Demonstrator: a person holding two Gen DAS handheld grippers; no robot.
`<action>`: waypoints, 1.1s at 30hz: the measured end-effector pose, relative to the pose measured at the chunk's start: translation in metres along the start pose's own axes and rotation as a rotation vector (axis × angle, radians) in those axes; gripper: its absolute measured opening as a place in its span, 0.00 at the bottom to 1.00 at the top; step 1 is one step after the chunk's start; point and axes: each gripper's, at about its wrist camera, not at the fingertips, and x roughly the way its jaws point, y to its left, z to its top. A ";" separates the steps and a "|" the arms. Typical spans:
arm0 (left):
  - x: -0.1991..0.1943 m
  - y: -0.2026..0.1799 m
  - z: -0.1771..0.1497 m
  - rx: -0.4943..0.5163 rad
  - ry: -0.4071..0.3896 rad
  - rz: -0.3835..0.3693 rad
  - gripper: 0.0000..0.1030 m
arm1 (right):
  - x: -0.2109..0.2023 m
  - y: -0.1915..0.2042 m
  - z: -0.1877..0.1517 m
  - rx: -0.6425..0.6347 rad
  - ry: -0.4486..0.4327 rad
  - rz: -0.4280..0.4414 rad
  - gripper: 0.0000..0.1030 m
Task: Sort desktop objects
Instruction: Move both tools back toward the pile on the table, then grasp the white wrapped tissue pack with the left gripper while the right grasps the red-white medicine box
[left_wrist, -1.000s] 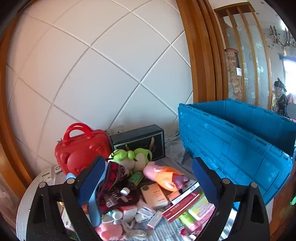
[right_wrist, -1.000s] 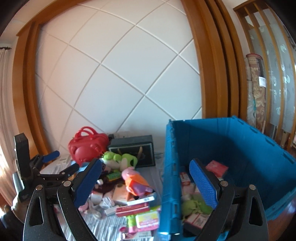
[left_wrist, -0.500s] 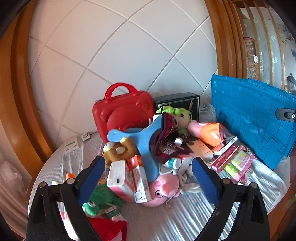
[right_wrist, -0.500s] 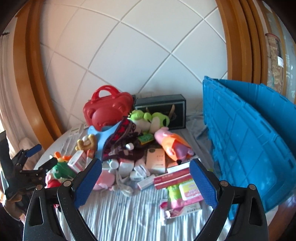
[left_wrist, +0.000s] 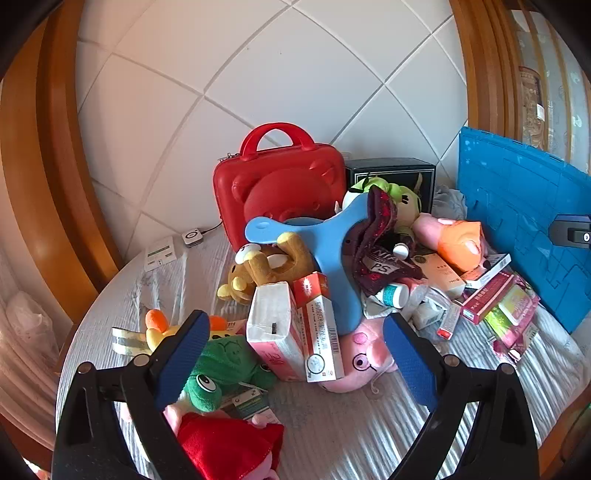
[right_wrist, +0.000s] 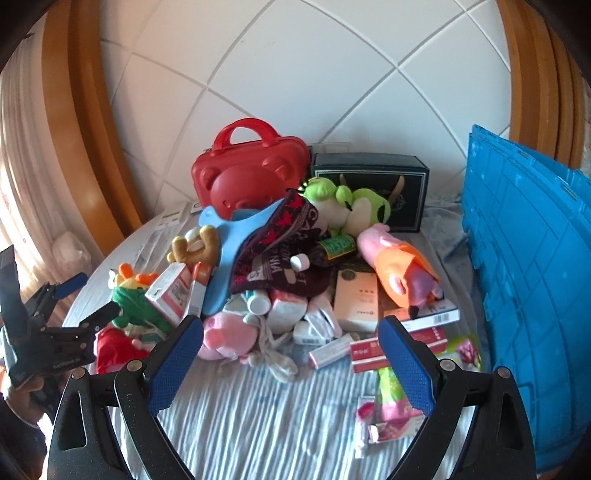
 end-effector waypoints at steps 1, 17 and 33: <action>0.005 0.002 0.001 -0.002 0.005 0.008 0.93 | 0.005 0.000 0.003 -0.003 0.004 0.013 0.94; 0.109 0.032 -0.014 -0.038 0.169 0.007 0.93 | 0.134 0.054 0.027 -0.125 0.178 0.231 0.90; 0.150 0.030 -0.031 -0.021 0.301 -0.109 0.46 | 0.226 0.095 0.014 -0.142 0.406 0.455 0.57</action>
